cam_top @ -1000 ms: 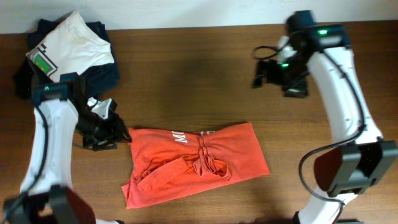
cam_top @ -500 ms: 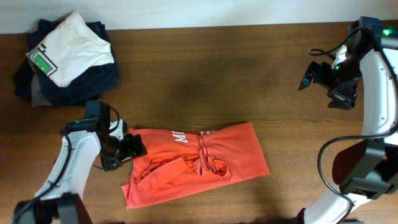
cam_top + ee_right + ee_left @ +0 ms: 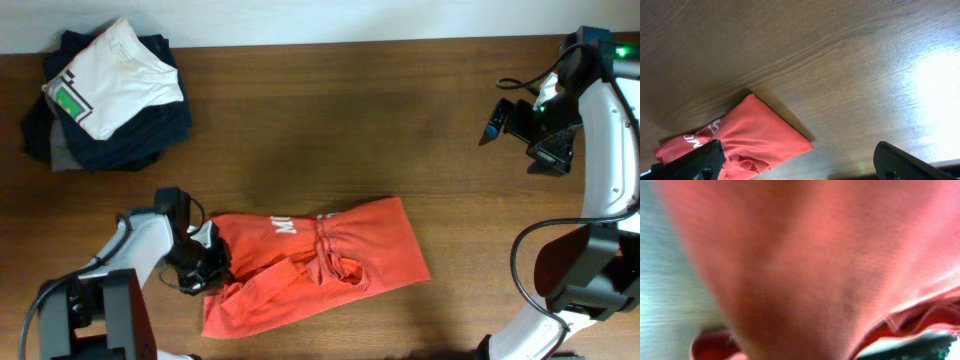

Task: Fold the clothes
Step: 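Grasp the left end of the orange shirt with the left gripper, then fold the left end rightward over the shirt with the left gripper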

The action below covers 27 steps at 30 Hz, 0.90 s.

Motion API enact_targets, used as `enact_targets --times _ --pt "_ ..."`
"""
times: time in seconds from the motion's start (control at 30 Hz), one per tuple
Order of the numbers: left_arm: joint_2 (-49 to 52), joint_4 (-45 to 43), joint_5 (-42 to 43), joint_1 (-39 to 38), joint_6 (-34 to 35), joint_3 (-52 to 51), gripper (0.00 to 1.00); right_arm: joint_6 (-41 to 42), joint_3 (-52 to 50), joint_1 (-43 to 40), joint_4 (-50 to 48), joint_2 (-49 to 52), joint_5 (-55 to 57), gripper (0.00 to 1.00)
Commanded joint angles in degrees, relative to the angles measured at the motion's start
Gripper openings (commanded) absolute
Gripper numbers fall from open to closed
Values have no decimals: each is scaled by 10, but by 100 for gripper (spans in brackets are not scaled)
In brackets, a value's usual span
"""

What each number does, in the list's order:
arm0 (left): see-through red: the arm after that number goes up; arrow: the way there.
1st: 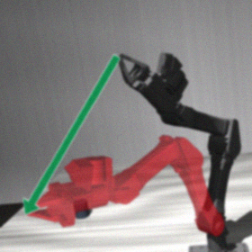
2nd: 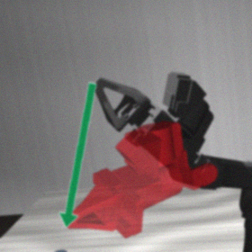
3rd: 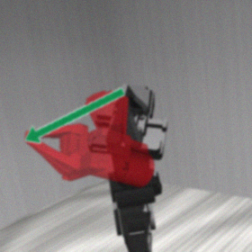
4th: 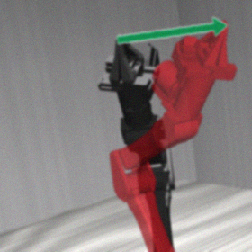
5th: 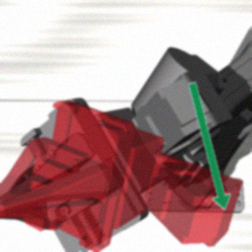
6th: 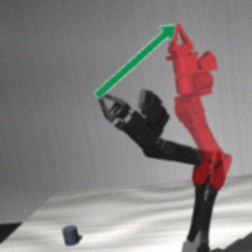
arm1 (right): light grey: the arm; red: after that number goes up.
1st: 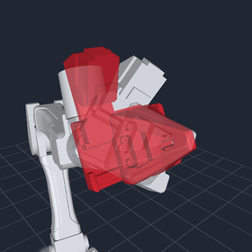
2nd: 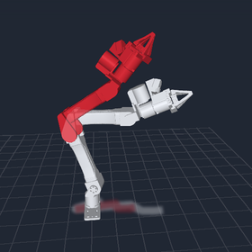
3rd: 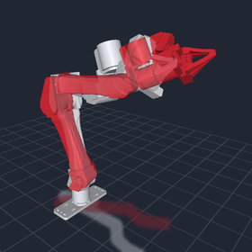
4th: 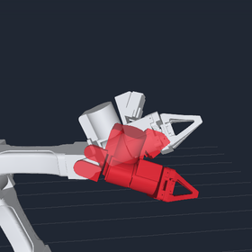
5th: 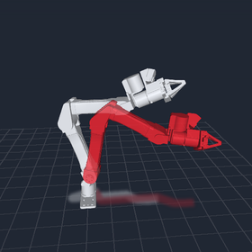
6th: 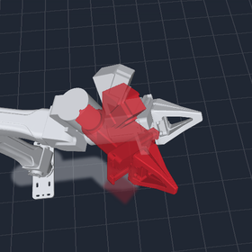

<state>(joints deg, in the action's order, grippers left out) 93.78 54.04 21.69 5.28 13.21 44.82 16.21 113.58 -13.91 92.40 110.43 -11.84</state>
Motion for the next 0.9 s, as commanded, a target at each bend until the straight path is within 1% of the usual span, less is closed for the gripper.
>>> enact_targets --times 0.0,0.1,0.13,0.17,0.2,0.23,0.37,0.47,0.6,0.63,0.67,0.7,0.73,0.8,0.83,0.87 --pt "2 92 -112 1 23 149 1 -3 7 -3 2 -5 5 99" --pt "2 201 -112 -19 22 280 0 -3 7 -3 2 -5 5 99" --pt "2 235 -112 -51 22 320 0 -3 7 -3 2 -5 5 99" --pt "2 245 -109 -94 22 339 1 -3 7 -3 2 -5 5 99" --pt "2 245 -106 -119 25 341 0 -3 7 -3 2 -5 5 99" --pt "3 236 -106 -182 54 341 0 -3 7 -3 2 -5 5 99" --pt "6 168 -103 -355 119 341 1 -3 7 -3 2 -5 5 99" --pt "26 105 -94 -431 146 341 1 -4 7 -3 2 -5 5 99" --pt "62 35 -90 -473 163 341 1 -3 7 -3 2 -5 5 99" --pt "70 14 -90 -480 163 341 4 -4 7 -3 2 -5 5 99" --pt "76 -4 -89 -487 163 341 28 -3 7 -3 2 -5 5 99" --pt "79 -12 -89 -491 163 341 31 -3 7 -3 2 -5 5 99" --pt "79 -22 -81 -494 161 342 36 -3 7 -3 2 -5 5 99" --pt "79 -46 -11 -502 112 345 41 -3 7 -3 2 -5 5 99" --pt "79 -46 16 -507 96 354 41 -4 7 -3 2 -5 5 99" --pt "78 -8 5 -506 90 384 41 -4 7 -3 2 -5 5 99"
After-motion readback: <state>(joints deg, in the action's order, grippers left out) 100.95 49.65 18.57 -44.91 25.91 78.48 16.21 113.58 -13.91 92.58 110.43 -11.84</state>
